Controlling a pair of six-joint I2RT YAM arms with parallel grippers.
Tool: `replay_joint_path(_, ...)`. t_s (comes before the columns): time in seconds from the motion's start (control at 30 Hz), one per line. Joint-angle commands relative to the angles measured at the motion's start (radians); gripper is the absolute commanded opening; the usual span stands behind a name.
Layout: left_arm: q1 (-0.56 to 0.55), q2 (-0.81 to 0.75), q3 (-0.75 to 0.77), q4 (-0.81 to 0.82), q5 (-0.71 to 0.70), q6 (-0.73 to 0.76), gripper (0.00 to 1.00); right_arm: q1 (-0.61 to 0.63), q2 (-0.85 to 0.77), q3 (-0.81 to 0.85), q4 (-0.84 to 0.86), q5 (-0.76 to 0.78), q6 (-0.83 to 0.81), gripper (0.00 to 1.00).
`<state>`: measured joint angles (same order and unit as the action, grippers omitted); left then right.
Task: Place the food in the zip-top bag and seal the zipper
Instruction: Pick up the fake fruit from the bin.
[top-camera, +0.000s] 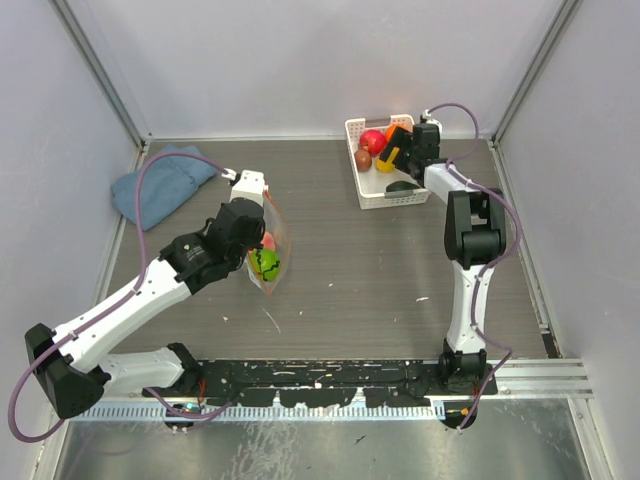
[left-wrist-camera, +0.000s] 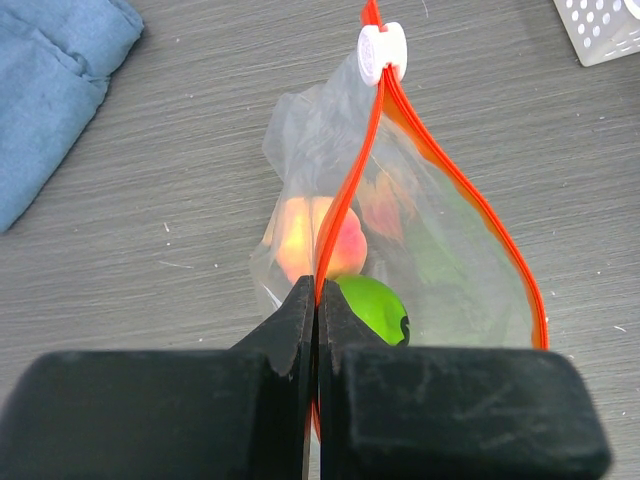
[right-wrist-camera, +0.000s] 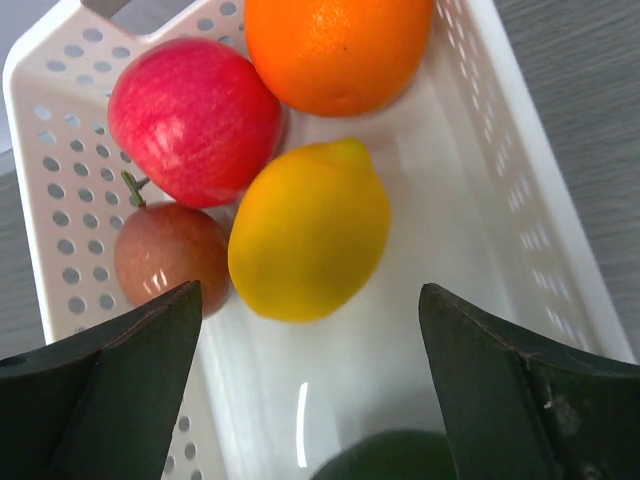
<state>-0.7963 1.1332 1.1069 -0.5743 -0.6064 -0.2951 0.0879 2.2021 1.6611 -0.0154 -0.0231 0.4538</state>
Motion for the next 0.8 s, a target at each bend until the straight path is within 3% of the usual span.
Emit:
replay_joint_path(0.0, 0.007, -0.018, 0.013, 0.041, -0.023, 0.017, 0.00, 0.006, 0.046, 0.091, 0.132, -0.016, 0.081, 0.93)
replay_joint_path(0.37, 0.007, -0.006, 0.014, 0.042, -0.024, 0.023, 0.00, -0.002, 0.182, 0.170, 0.154, -0.015, 0.159, 0.91)
replay_joint_path(0.77, 0.007, -0.009, 0.012, 0.044, -0.011, 0.023, 0.00, -0.016, 0.070, 0.034, 0.208, -0.038, 0.115, 0.52)
